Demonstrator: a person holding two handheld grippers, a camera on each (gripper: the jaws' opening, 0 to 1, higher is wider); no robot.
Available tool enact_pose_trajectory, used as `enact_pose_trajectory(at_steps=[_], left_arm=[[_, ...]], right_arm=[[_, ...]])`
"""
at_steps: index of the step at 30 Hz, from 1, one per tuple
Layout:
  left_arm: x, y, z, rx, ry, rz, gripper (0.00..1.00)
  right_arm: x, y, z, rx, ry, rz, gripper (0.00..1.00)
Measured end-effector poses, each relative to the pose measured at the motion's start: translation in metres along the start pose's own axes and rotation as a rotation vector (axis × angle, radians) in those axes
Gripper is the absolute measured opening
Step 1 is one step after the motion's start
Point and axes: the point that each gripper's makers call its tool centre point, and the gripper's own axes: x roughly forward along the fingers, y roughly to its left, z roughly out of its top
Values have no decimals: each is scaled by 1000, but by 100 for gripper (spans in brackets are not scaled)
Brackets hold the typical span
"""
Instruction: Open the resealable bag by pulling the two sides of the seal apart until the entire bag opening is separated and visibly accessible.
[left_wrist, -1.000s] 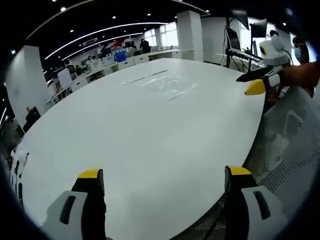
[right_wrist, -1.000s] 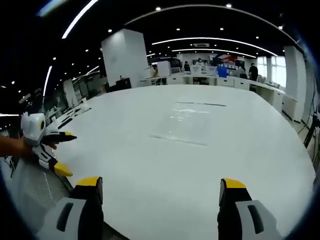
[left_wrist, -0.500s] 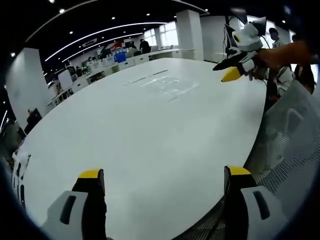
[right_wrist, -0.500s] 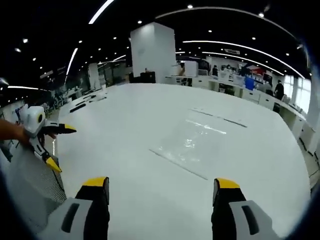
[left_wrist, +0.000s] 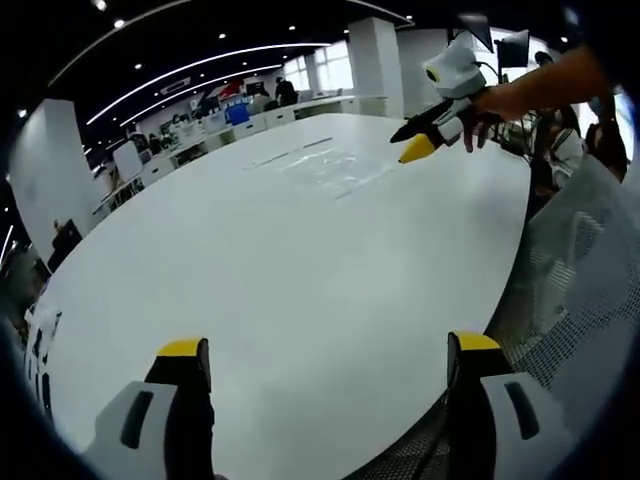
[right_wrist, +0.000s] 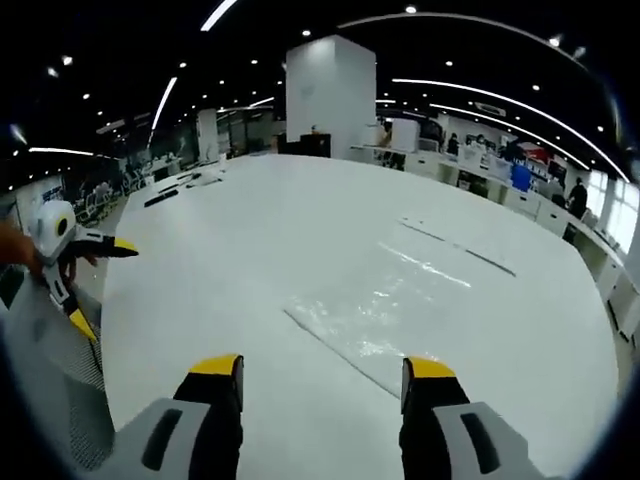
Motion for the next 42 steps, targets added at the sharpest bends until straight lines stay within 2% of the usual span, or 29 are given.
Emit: enact_pose_trajectory(at_steps=[4, 12, 17, 23, 25, 27, 31, 33, 38, 42], left_arm=[[0, 0, 0, 1, 1, -1, 97], [0, -1, -2, 5, 10, -1, 96], [1, -1, -4, 7, 20, -4, 96], [1, -1, -6, 8, 27, -9, 95], [1, -2, -6, 9, 29, -9, 95], [1, -1, -7, 11, 31, -9, 95], [2, -1, -7, 14, 34, -8, 95], [2, -1, -7, 14, 34, -7, 95], [2, -1, -8, 18, 40, -9, 95], [2, -1, -9, 18, 43, -6, 94]], right_arm=[[10, -8, -9, -16, 49, 5, 56], [26, -27, -17, -20, 99, -13, 43], [36, -38, -22, 27, 121, -19, 37], [42, -39, -29, 60, 157, -11, 34], [44, -37, -32, 66, 172, 6, 30], [43, -38, -31, 29, 174, 4, 27], [41, -38, -34, -15, 213, 18, 26], [41, -41, -26, -53, 184, 5, 29], [44, -49, -30, -49, 220, 5, 27], [44, -46, -31, -46, 226, 19, 27]])
